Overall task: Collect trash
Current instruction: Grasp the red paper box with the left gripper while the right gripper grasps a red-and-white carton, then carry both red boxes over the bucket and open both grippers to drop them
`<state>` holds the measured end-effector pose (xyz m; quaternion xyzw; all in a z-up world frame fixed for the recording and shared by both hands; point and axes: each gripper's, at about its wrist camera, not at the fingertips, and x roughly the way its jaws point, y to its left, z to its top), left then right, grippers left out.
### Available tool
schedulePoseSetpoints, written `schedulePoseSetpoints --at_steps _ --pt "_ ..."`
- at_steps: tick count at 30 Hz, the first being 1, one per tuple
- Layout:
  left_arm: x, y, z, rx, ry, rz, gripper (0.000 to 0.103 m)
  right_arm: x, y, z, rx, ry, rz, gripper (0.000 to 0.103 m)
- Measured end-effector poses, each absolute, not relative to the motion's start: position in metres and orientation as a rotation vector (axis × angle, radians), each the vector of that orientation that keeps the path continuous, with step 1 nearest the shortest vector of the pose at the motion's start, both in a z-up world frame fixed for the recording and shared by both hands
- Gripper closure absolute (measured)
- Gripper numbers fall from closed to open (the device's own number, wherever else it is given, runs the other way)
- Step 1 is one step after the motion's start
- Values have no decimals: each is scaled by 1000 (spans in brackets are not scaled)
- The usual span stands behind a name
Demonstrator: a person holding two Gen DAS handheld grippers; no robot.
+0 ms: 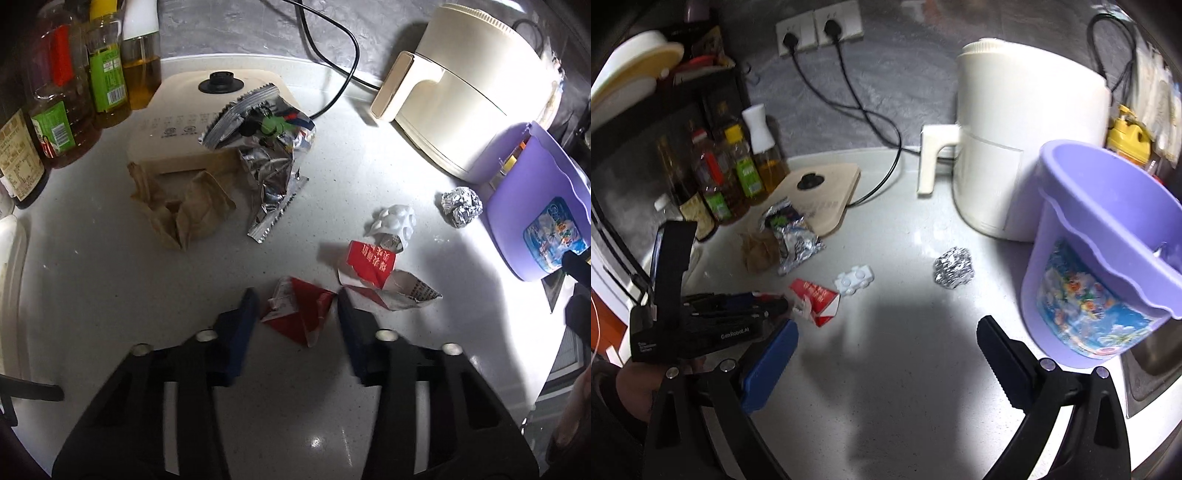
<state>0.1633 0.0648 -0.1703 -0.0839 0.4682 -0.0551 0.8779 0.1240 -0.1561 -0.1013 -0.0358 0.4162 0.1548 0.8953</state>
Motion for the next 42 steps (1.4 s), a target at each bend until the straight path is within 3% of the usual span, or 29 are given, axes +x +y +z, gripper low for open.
schedulePoseSetpoints --at_steps 6,8,10,12,17,20,22,23,36,42 --pt "157 73 -162 -211 949 -106 74 129 -135 -113 -84 889 414 8" --pt "152 80 -157 -229 935 -101 74 133 -126 -118 -83 904 448 12" --pt "148 87 -153 -246 926 -87 74 139 -117 -126 -82 927 479 29" --pt "144 96 -151 -266 922 -69 74 145 -109 -134 -77 956 495 36" --pt "137 108 -151 -290 916 -38 74 150 -91 -148 -99 972 533 38" --pt "132 111 -151 -295 915 -33 74 153 -82 -155 -107 982 561 53" --pt "130 113 -150 -300 917 -27 74 157 -78 -161 -121 990 589 85" --pt "129 112 -149 -301 917 -26 74 158 -77 -161 -131 996 589 90" --pt "157 57 -79 -216 787 -157 74 138 -138 -73 -44 804 544 91" --pt "165 19 -44 -165 723 -244 74 122 -187 -21 41 628 431 92"
